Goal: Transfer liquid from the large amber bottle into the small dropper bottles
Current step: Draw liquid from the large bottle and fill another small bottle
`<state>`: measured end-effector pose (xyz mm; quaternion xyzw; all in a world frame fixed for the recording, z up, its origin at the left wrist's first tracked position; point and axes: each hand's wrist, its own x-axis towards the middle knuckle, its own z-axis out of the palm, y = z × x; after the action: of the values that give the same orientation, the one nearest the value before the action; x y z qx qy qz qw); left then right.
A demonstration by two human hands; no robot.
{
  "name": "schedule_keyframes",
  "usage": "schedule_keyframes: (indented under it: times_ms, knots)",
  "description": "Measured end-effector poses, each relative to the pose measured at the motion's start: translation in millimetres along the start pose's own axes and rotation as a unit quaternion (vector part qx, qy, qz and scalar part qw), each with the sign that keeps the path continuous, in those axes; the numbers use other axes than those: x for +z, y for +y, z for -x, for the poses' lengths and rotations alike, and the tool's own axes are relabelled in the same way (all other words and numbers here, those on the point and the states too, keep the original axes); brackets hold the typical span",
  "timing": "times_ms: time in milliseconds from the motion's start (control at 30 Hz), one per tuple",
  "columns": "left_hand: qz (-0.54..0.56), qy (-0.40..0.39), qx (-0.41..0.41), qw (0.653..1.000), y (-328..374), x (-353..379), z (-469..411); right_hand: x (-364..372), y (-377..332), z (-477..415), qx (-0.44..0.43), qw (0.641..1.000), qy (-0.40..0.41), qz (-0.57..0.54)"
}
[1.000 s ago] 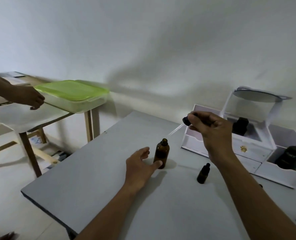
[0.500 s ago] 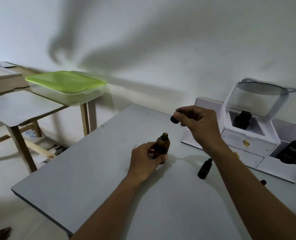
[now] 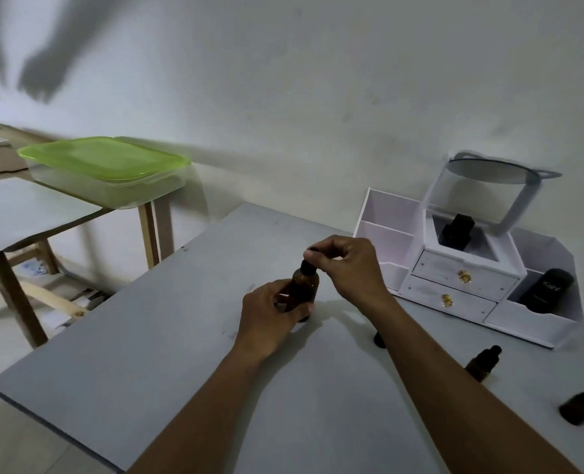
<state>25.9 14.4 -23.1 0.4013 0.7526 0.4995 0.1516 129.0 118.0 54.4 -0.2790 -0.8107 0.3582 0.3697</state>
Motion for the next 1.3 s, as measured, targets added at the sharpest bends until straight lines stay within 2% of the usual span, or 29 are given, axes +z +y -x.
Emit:
schedule_keyframes:
  times_ms: [300, 433, 633, 800, 967, 1300]
  knots:
    - [-0.010, 0.002, -0.004, 1.000, 5.5, -1.7, 3.7, -6.6, -15.7, -0.2, -0.021, 1.000, 0.015, -0.005]
    - [-0.014, -0.010, -0.003, 1.000, 8.6, -4.6, 7.3, -24.6, -38.8, -5.2, -0.051, 0.996, 0.057, -0.046]
    - [0.029, 0.006, -0.027, 0.999, 2.6, -9.6, 17.8, -77.1, -78.8, 1.5, -0.084, 0.981, 0.125, -0.122]
    - [0.100, 0.031, -0.059, 0.993, 9.7, -7.3, 54.0, -137.3, -84.7, 37.1, -0.097, 0.973, 0.141, -0.154]
    - [0.174, -0.029, -0.067, 0.982, 41.1, 22.2, 101.0, -196.8, -59.8, 86.2, -0.081, 0.975, 0.157, -0.135]
    - [0.169, -0.199, -0.028, 0.965, 110.1, 156.3, 163.3, -295.4, 6.0, 162.3, -0.013, 0.965, 0.252, -0.067]
